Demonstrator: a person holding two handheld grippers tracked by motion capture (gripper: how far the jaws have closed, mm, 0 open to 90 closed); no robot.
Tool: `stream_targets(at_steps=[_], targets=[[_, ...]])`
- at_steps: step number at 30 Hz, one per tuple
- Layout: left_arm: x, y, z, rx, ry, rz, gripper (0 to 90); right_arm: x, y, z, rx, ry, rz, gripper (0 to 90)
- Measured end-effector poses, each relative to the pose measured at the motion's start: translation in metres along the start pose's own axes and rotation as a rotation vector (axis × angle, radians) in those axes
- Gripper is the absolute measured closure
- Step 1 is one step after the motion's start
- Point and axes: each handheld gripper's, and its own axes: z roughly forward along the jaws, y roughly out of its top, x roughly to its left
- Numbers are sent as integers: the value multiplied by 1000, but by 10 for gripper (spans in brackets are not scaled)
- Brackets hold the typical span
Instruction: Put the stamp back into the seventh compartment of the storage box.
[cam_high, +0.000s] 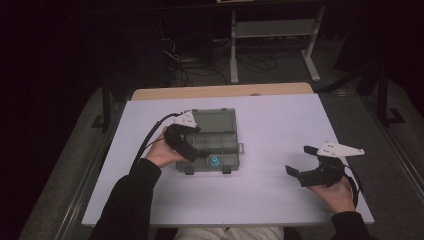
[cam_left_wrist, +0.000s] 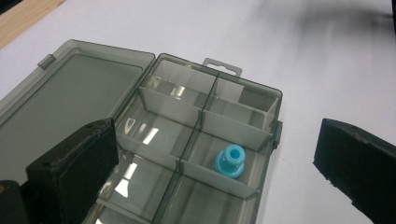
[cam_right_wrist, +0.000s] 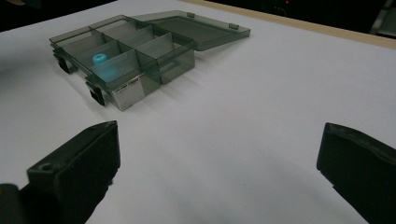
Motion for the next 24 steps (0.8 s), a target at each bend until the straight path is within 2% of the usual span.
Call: stream_targets(at_steps=[6, 16, 24], targets=[[0, -7, -8, -22, 4, -2, 0, 0, 0, 0, 1, 0, 0, 0], [1, -27, -24, -66, 24, -32, 0, 0, -1, 1, 3, 0, 1, 0], [0, -43, -33, -77, 35, -44, 0, 1, -1, 1, 6, 0, 2, 0]])
